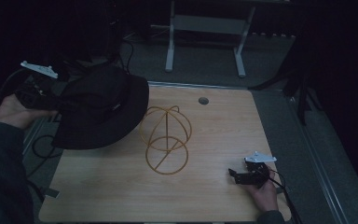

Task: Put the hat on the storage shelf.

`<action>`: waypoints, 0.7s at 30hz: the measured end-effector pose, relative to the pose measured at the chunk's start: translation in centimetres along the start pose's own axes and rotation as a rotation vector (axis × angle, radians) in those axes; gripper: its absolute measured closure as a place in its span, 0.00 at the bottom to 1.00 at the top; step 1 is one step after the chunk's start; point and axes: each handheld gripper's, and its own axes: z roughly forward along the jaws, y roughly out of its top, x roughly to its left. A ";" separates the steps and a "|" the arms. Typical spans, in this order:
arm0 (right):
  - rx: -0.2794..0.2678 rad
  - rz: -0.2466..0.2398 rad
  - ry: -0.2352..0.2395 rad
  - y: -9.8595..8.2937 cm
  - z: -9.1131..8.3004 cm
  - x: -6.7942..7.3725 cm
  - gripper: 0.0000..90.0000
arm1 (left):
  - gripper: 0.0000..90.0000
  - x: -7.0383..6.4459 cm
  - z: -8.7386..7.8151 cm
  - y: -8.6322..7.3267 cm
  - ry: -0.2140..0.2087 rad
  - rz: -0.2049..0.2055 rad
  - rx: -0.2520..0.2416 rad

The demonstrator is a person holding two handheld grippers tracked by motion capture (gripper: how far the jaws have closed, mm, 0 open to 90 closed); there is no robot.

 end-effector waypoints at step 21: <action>0.000 0.000 0.000 0.0 0.0 0.0 0.13 | 0.98 -1.2 -2.1 0.6 -0.102 0.071 -0.045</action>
